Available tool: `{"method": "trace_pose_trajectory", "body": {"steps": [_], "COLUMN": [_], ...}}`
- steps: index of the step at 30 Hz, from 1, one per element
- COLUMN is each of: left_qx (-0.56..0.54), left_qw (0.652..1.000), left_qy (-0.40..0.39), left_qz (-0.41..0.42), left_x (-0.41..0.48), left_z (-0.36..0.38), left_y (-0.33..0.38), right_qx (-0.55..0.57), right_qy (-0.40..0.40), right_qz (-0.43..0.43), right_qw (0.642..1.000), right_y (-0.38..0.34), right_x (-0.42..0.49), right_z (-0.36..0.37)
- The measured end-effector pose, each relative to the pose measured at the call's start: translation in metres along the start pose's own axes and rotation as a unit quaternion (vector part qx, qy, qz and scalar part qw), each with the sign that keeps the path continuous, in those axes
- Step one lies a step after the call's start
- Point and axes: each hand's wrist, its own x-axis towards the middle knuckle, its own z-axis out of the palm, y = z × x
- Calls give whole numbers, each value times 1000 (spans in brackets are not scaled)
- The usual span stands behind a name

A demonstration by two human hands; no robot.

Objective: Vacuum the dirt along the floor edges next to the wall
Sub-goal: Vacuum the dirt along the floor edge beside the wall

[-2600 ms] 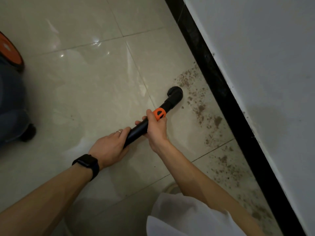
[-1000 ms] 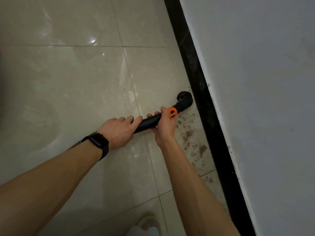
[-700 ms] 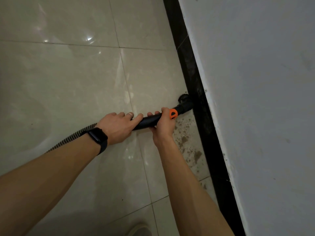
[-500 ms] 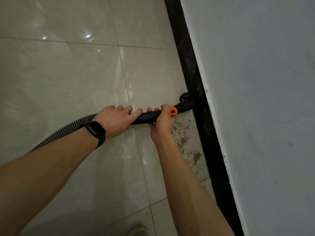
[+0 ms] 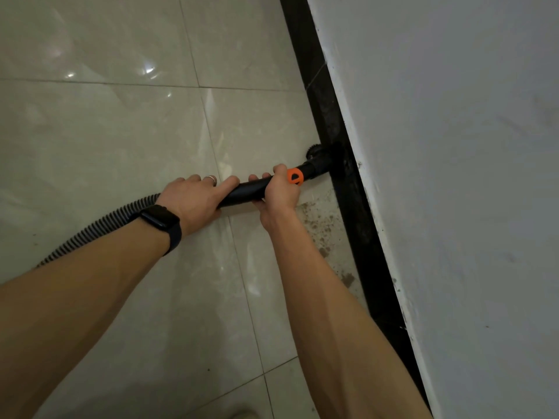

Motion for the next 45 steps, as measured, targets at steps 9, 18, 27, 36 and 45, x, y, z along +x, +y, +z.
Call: {"method": "trace_pose_trajectory", "body": {"steps": [9,18,27,36,45], "left_qx": [-104,-284,-494,-438,-246], "left_qw": [990,953,846,879,962], "left_qy": [-93,-100,-123,-154,-88], "left_qz": [28,-41,-161,-108,-74], "left_x": [-18,-30,-13,-23,-57], "left_z": [3,13,21,27,10], "left_y": [6,25,38,43,18], "right_qx": [-22,-43,-271,-267,-36], "right_qy": [77,31,1,57,-52], "right_qz": [-3,-14,-59,-75,-5], "right_qw": [997,999,961,959,998], "right_y": [27,18,-5,18,29], "right_x": [-9,-9,11,11,-22], "right_z": [-23,-34,4,-16,-29]}}
